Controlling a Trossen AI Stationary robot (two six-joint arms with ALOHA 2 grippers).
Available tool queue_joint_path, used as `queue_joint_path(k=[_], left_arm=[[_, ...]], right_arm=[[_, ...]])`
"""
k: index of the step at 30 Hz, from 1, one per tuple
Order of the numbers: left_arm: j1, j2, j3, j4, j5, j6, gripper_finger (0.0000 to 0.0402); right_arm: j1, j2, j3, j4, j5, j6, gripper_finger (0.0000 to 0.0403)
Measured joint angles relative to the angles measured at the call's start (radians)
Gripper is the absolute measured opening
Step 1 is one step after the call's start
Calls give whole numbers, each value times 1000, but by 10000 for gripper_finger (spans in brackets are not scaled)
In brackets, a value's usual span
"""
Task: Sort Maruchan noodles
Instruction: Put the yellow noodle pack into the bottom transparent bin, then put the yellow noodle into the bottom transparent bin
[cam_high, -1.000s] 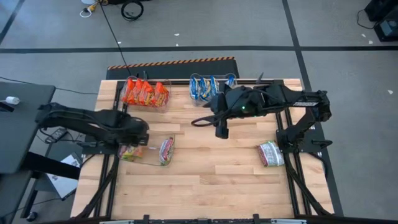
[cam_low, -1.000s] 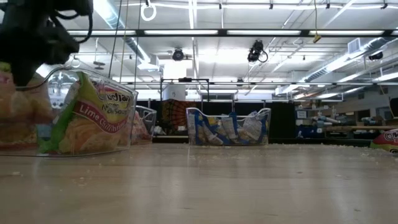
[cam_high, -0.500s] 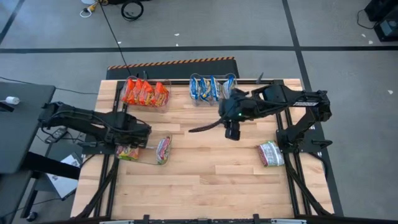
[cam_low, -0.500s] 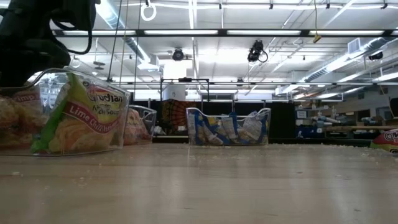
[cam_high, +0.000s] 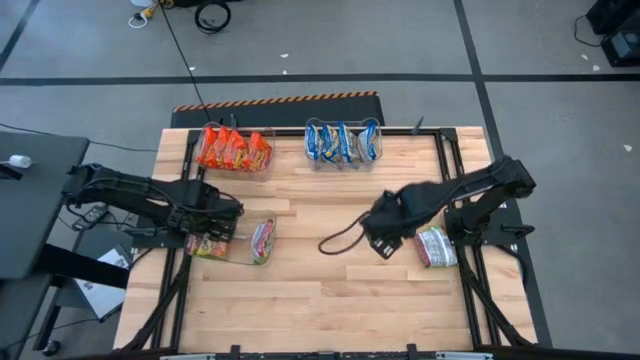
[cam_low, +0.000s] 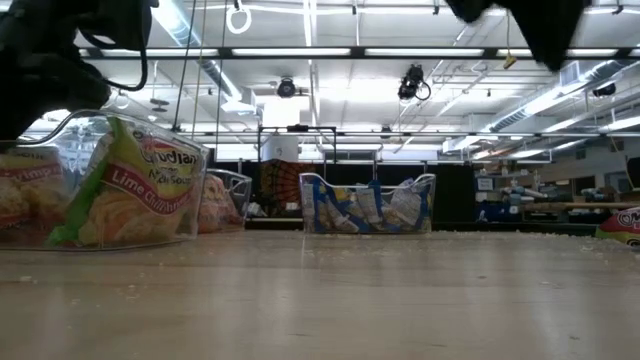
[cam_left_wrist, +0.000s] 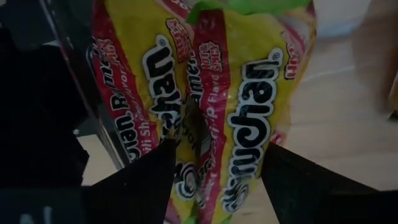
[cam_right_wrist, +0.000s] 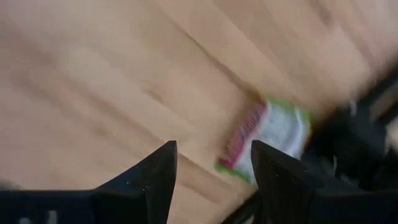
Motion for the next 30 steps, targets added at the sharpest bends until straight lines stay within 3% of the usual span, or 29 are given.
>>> queue_joint_path(k=[5,11,15,25,30], left_arm=[[-30,-3,36,-90,23,99,233],[-62,-27,173,-200,-41,168,233],[-75,-37,219,-186,-107,152,233],[-134,-30,142,-51,-75,-64,233],[-162,-26,141,44,-50,-83,233]], right_arm=[[41,2,-237,5,-79,286,206],[86,1,-459,107,-136,454,206],[118,1,-559,234,-146,514,206],[148,1,-615,296,-155,487,206],[158,1,-666,320,-159,487,206]])
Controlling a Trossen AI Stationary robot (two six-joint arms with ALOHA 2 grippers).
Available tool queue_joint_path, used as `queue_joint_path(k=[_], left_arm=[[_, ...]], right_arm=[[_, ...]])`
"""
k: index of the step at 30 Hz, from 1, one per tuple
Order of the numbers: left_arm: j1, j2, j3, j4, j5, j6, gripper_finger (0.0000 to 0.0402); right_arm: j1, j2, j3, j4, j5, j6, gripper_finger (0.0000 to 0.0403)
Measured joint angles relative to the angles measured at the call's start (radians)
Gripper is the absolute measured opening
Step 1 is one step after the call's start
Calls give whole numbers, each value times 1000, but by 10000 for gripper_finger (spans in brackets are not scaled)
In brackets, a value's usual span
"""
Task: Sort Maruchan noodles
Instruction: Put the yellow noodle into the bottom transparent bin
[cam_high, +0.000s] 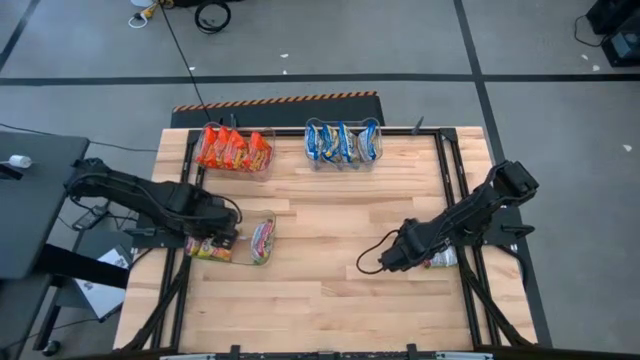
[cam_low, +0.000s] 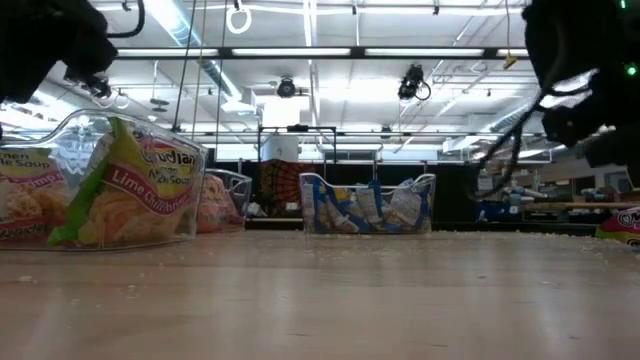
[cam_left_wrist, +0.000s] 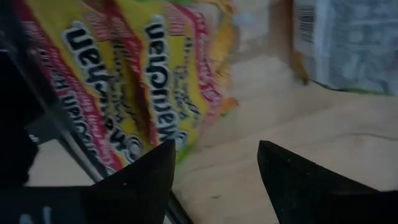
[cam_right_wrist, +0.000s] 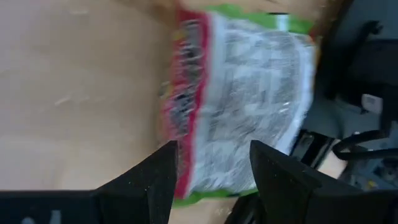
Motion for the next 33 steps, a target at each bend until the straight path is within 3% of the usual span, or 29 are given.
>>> queue_joint_path(k=[7,11,14,19,21,28,33], left_arm=[[-29,0,143,22,-1,102,233],[-41,-1,240,74,-65,235,233],[-63,-1,287,135,-155,352,233],[-104,0,300,322,-320,624,233],[-116,-1,300,404,-353,708,233],[-151,-3,300,550,-387,868,233],[-175,-7,300,531,-374,848,233]], right_arm=[[6,-1,-103,99,47,40,206],[-1,-7,-131,130,35,32,194],[-2,-3,-90,65,58,32,160],[-36,-18,-28,57,99,-83,42],[-56,-27,4,58,83,-125,12],[-106,-104,234,84,84,-316,6],[-105,-173,355,328,100,-648,4]])
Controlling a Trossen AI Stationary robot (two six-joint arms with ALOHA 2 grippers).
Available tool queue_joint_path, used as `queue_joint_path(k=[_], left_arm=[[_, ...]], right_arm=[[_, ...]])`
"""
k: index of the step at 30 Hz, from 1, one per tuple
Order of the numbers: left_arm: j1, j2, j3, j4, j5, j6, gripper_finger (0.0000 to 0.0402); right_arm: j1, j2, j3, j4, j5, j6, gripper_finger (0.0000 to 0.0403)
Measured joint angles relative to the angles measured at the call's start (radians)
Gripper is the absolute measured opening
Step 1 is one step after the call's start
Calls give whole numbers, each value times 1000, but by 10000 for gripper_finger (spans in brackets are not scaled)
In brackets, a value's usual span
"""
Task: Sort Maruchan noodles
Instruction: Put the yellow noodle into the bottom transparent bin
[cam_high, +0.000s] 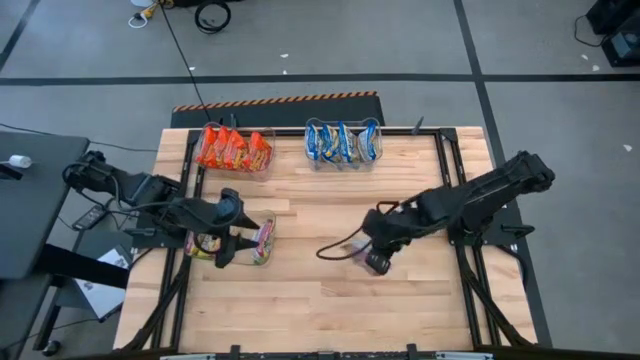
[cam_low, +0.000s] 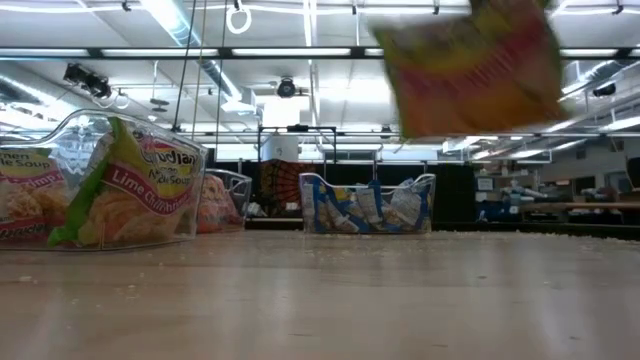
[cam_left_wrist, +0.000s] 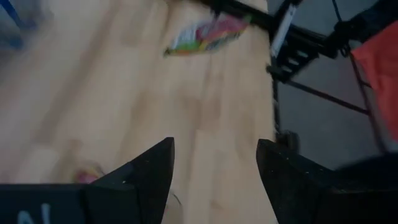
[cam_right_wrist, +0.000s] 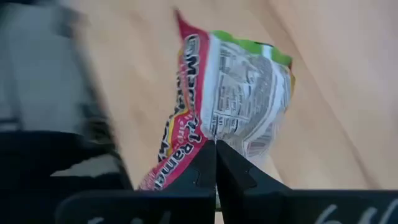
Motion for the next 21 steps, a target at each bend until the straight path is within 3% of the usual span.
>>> queue_joint_path(k=[3,5,8,12,14,17,21], left_arm=[[-27,0,0,-51,77,-99,233],[-63,0,-5,-66,73,-162,233],[-129,1,-25,-58,-48,-173,233],[-189,1,-97,18,-270,-132,233],[-208,1,-145,85,-316,-103,233],[-228,24,-194,232,-301,-55,223],[-229,131,-157,399,-267,-6,194]], right_arm=[[28,-32,-1,188,50,-205,4],[32,-38,-16,266,56,-260,4],[17,3,-25,277,56,-302,4],[-9,118,-26,302,55,-513,4],[-25,188,-25,320,47,-582,4],[-42,291,-8,324,93,-629,4],[-50,370,5,371,134,-630,15]])
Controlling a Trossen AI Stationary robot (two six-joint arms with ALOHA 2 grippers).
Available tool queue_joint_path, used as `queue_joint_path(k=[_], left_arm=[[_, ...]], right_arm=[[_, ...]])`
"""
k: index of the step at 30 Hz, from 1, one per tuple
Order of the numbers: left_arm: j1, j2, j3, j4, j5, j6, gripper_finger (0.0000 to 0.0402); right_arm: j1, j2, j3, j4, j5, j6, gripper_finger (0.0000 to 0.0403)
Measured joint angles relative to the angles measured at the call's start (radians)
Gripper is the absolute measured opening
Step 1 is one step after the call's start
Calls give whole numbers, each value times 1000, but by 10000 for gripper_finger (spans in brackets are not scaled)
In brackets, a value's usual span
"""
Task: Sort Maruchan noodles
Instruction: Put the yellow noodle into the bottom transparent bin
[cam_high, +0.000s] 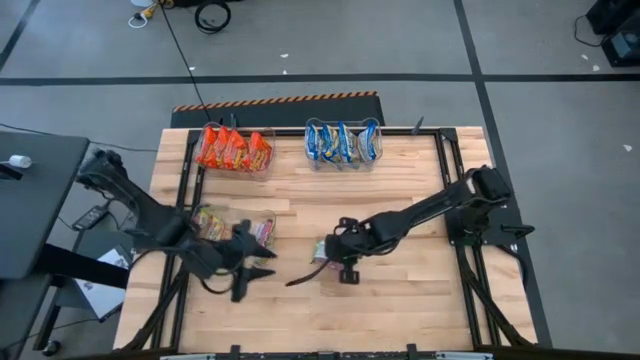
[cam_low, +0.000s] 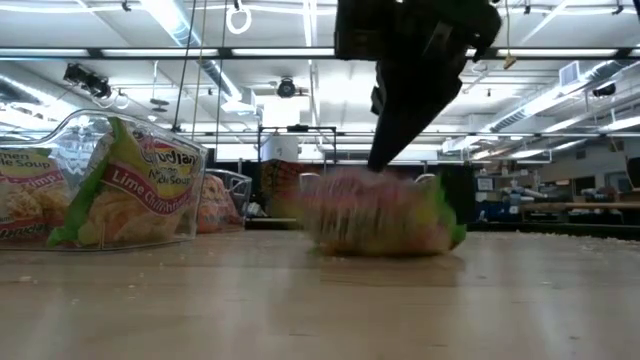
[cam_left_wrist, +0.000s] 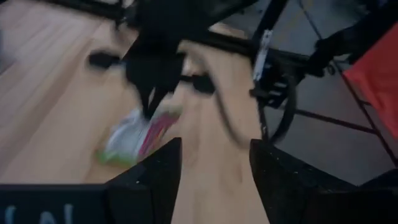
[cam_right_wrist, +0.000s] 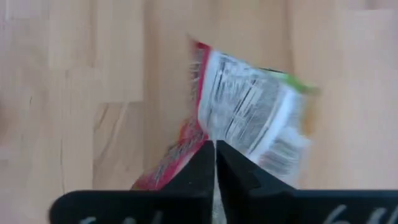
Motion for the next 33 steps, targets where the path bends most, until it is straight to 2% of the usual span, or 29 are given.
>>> queue_joint_path(k=[2,5,8,12,15,18,24,27,31,33], left_arm=[[1,72,32,44,12,53,185],[6,186,90,24,17,85,182],[15,272,141,-14,39,73,187],[15,380,222,-45,91,159,200],[34,472,281,-143,99,232,210],[83,548,316,-172,100,273,221],[182,685,327,-54,74,455,231],[223,737,326,-22,70,545,231],[262,777,326,0,-17,627,231],[280,796,326,-14,7,647,231]], right_arm=[[9,17,0,26,-2,-17,31],[16,0,0,41,-56,-21,69],[33,-78,0,-15,-70,-18,110],[96,-220,1,-134,-1,17,145],[166,-312,1,-194,97,44,152],[235,-380,1,-236,216,88,151],[317,-470,0,-264,397,265,151],[333,-492,0,-269,453,316,151],[336,-494,0,-274,483,348,151],[332,-484,0,-266,488,346,151]])
